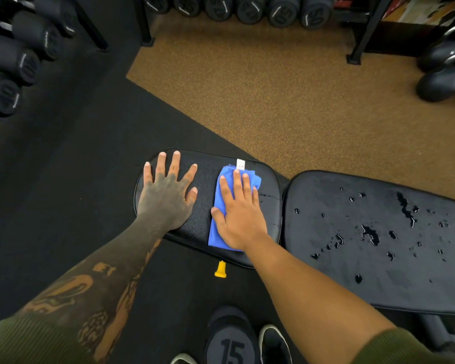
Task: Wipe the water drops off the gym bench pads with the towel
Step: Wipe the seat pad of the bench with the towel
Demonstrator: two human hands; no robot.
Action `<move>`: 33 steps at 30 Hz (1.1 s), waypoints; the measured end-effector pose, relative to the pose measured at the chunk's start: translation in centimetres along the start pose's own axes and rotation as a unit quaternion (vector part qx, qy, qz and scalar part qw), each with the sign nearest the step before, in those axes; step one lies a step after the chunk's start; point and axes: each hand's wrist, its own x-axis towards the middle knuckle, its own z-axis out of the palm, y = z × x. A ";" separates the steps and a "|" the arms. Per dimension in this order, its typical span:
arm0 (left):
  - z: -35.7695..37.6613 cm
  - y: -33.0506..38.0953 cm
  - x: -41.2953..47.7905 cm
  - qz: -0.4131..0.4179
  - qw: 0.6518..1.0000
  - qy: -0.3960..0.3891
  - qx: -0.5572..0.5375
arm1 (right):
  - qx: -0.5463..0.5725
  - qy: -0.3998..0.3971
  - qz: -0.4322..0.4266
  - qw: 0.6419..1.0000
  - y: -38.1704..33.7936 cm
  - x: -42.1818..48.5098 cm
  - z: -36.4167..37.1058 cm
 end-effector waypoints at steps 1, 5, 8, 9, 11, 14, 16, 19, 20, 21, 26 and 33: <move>-0.1 0.0 0.0 0.000 1.000 0.000 -0.002 | 0.004 -0.001 -0.011 1.000 0.2 -0.7 0.0; -0.1 -0.2 0.0 0.004 1.000 -0.002 0.002 | 0.005 -0.009 0.000 1.000 2.6 -2.3 -0.1; 0.1 -0.3 -0.1 0.010 1.000 0.003 -0.004 | -0.006 -0.014 0.036 0.999 3.9 -0.9 -0.7; 0.1 -0.3 0.0 0.012 1.000 0.003 -0.003 | -0.007 -0.015 0.047 0.999 3.9 -0.3 -0.9; 0.1 -0.3 0.0 0.012 1.000 0.001 -0.001 | -0.005 -0.013 0.056 0.998 3.1 0.6 -1.0; 0.1 -0.2 0.0 0.008 1.000 0.012 -0.015 | -0.009 -0.006 0.024 1.000 1.9 0.0 -0.4; -0.1 -0.1 0.0 0.002 1.000 0.018 -0.025 | -0.005 -0.003 -0.006 1.000 2.2 -1.3 -0.1; -0.1 0.2 -0.1 0.001 1.000 0.016 -0.023 | 0.004 -0.008 -0.005 1.000 4.0 -2.8 0.0; 0.0 0.3 -0.1 0.002 1.000 0.016 -0.022 | 0.003 -0.008 0.005 1.000 4.8 -2.8 -0.1; 0.0 0.4 -0.2 0.001 1.000 0.017 -0.023 | 0.001 -0.008 0.014 1.000 5.4 -2.7 -0.2; 0.3 0.6 -0.4 -0.004 1.000 0.015 -0.019 | -0.005 -0.007 0.047 0.999 5.2 0.4 -0.8; 0.3 1.6 -0.4 -0.023 1.000 0.012 -0.010 | 0.000 -0.004 -0.019 1.000 3.9 -1.5 -0.2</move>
